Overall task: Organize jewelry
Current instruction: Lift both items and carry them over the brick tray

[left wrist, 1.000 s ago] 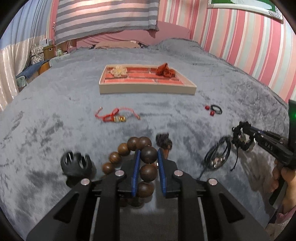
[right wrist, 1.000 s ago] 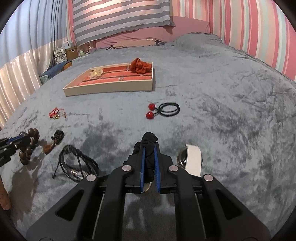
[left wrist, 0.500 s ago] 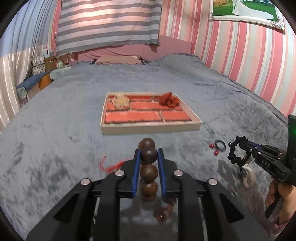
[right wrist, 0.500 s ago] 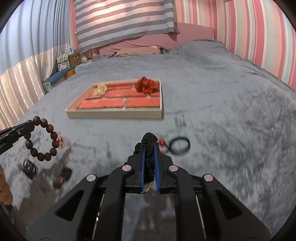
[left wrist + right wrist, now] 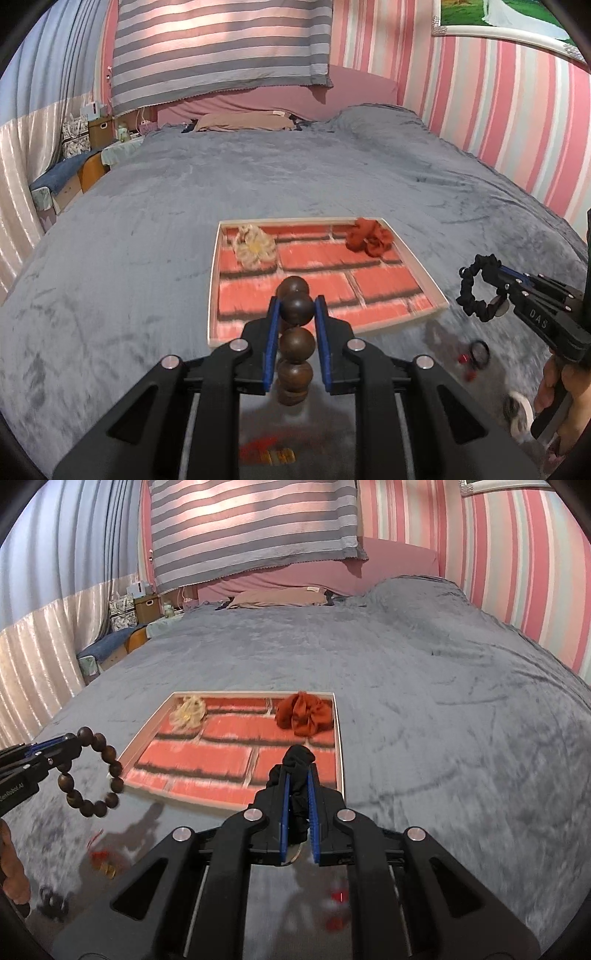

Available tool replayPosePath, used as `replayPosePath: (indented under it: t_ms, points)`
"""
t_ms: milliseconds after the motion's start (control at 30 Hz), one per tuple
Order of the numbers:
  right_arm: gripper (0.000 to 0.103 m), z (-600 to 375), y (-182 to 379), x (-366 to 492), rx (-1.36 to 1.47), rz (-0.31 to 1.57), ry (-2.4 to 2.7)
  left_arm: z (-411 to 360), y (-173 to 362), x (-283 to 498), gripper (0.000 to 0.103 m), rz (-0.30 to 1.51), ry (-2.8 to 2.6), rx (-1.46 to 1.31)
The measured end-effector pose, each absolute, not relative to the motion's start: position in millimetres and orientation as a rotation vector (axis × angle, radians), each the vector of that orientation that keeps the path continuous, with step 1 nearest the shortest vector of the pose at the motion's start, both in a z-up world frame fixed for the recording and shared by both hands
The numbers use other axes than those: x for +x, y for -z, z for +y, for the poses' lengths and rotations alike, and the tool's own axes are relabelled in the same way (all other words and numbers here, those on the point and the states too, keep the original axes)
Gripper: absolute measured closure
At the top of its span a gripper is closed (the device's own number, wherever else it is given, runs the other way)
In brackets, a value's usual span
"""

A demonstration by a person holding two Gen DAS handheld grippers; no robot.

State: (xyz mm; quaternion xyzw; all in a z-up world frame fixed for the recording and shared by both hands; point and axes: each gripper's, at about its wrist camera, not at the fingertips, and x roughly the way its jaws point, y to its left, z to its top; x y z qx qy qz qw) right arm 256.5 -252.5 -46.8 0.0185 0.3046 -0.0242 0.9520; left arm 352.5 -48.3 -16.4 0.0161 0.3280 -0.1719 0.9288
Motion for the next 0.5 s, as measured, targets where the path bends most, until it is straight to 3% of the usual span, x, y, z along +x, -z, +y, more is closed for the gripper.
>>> replayPosePath:
  t_ms: [500]
  points:
    - [0.093, -264, 78, 388, 0.028, 0.704, 0.081, -71, 63, 488, 0.084, 0.785, 0.281, 0.082]
